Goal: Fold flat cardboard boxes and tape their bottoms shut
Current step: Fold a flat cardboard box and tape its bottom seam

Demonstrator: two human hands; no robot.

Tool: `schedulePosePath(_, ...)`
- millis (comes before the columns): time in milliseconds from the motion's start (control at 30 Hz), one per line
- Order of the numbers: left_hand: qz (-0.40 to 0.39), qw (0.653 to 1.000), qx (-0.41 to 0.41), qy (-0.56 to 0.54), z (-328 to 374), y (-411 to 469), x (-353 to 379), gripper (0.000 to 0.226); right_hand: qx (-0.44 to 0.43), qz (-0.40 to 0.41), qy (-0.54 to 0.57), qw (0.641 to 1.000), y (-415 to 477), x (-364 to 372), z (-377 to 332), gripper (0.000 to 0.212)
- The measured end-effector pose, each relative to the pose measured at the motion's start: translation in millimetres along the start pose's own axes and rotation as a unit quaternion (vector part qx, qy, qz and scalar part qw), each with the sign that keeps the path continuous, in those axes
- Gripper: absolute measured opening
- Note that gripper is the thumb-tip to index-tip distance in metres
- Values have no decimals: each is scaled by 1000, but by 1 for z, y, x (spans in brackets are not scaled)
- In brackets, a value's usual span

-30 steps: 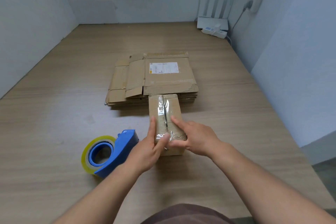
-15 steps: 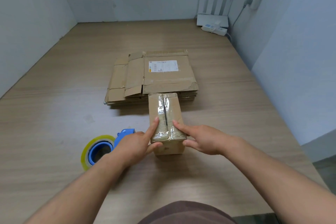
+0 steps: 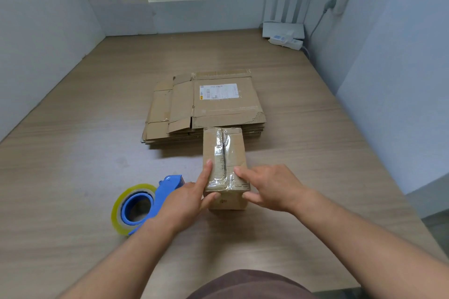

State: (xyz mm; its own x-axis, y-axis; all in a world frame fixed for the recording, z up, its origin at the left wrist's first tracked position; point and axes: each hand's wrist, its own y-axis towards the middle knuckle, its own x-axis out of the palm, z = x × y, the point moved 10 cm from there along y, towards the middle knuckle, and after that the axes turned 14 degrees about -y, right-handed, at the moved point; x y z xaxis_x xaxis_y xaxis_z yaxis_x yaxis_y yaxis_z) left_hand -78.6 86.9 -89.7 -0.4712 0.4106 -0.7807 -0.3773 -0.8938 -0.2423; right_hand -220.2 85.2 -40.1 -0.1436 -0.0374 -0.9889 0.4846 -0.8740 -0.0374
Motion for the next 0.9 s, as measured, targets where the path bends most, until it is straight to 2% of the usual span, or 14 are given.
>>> schedulePosePath(133, 98, 980, -78, -154, -8, -20, 13, 78, 22, 15, 11, 1000, -5, 6, -3, 63)
schedulePosePath(200, 111, 964, -85, -226, -9, -23, 21, 69, 26, 18, 25, 999, -5, 6, -1, 62)
schedulePosePath(267, 116, 946, -55, -297, -1, -24, 18, 49, 24, 16, 29, 999, -4, 7, -2, 62)
schedulePosePath(333, 72, 940, -41, -332, 4, -25, 16, 46, 22, 13, 35, 999, -4, 7, -2, 62)
schedulePosePath(400, -2, 950, -35, -310, 2, -29, 17, 56, 22, 11, 43, 999, -4, 7, -2, 62)
schedulePosePath(467, -40, 967, -34, -250, -7, -33, 8, 66, 22, 9, 50, 998, -4, 8, -1, 61)
schedulePosePath(567, -25, 988, -26, -147, -17, -30, -17, 73, 21, 5, 58, 998, -3, 9, 0, 61)
schedulePosePath(700, 12, 999, 50, 0, -3, -16, -33, 59, 15, -7, 61, 998, -1, 10, -1, 62)
schedulePosePath(900, 56, 992, 109, 36, 0, -5, -34, 42, 2, -14, 41, 999, 1, 13, -2, 62)
